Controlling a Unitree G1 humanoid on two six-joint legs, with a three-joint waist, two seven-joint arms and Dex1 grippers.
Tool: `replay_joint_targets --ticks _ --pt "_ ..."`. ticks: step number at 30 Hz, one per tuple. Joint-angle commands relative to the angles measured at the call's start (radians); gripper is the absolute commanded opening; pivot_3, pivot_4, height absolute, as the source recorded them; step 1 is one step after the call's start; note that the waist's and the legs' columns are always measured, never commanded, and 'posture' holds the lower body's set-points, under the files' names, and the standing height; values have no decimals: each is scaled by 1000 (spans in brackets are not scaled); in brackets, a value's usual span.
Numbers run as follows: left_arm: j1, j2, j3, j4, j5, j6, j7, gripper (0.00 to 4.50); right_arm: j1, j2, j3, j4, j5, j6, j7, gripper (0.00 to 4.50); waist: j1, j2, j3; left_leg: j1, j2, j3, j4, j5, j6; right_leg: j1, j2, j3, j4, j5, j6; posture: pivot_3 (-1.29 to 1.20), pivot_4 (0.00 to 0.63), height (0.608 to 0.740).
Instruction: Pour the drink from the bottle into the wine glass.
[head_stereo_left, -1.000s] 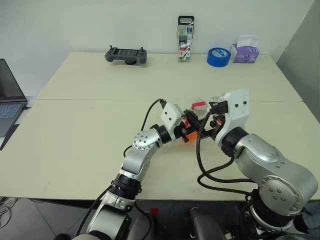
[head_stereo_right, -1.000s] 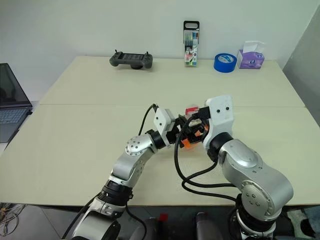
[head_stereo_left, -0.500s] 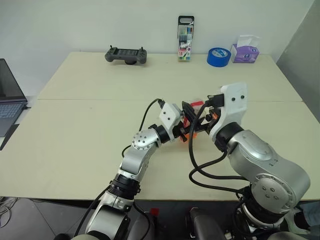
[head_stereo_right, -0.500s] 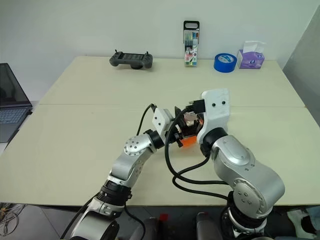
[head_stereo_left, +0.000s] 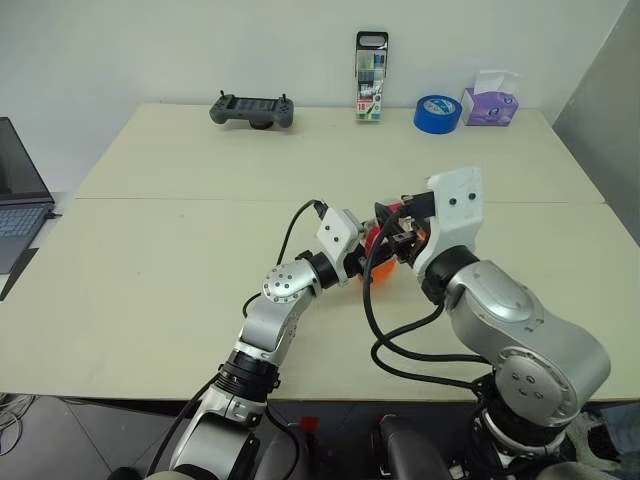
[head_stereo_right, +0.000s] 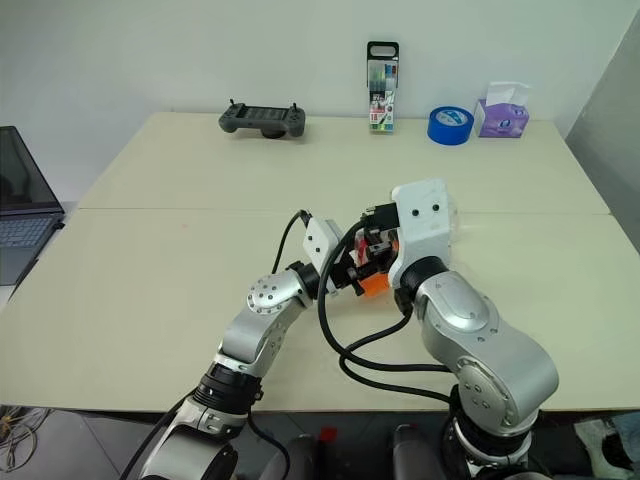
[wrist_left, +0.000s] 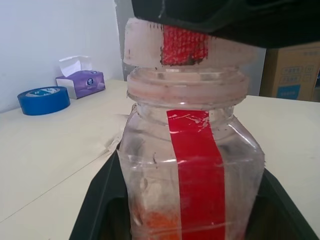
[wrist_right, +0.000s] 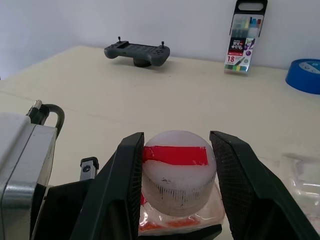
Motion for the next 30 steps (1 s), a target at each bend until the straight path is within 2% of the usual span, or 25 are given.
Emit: replay_joint_targets --ticks 1,9,13,15,17,21,23,28,29,30 --pt "-12 -2 15 -53 0 -20 4 1713 -54 -18 -44 -25 10 -31 51 1730 0 0 0 0 0 0 0 0 0 0 0 0 0 0 0 0 150 740" --pt "-8 -2 16 -57 1 -9 -1 1712 -148 2 -276 -13 128 -86 178 1725 0 0 0 0 0 0 0 0 0 0 0 -1 0 0 0 0 150 740" --pt "-8 0 19 -55 0 -10 -5 1712 -144 29 -403 -1 127 -84 129 1724 1 0 0 -1 0 0 0 0 0 0 0 -1 -1 2 -4 0 150 740" --pt "-9 -3 23 -54 -3 -14 -4 1712 1 -29 -422 12 39 -111 87 1724 3 0 0 -1 0 0 -1 0 0 0 0 -1 -1 2 -4 0 150 740" --pt "-13 -10 29 -56 -6 -12 6 1712 213 -83 -422 42 -60 -199 58 1723 17 -2 -1 -2 -1 -1 -1 0 0 2 -1 -2 -4 2 -4 0 150 740" --pt "-16 -19 33 -69 -9 -2 15 1712 455 -27 -444 144 -111 -373 47 1723 9 0 -1 -7 -2 3 -1 0 0 -6 -3 2 -1 2 -3 0 150 740" --pt "-18 -20 35 -70 -8 -1 17 1711 505 11 -439 209 -121 -441 44 1723 -2 1 -1 -7 -2 5 -1 0 0 -9 -4 4 2 2 -3 0 150 740" --pt "-36 -20 57 -51 -7 -1 30 1710 516 15 -399 280 -143 -501 39 3355 -9 1 -1 -4 1 6 -1 2 2 -8 3 4 3 1 0 0 150 740" --pt "-43 -19 67 -42 -8 1 37 1710 509 11 -399 279 -147 -497 32 3845 -8 1 -1 -4 1 6 -1 3 4 -7 3 3 3 1 -1 0 150 740" --pt "-49 -17 76 -33 -8 2 44 1710 503 8 -401 276 -148 -491 29 4076 -8 1 -1 -4 1 6 -1 3 4 -7 4 2 3 1 -1 0 150 740"
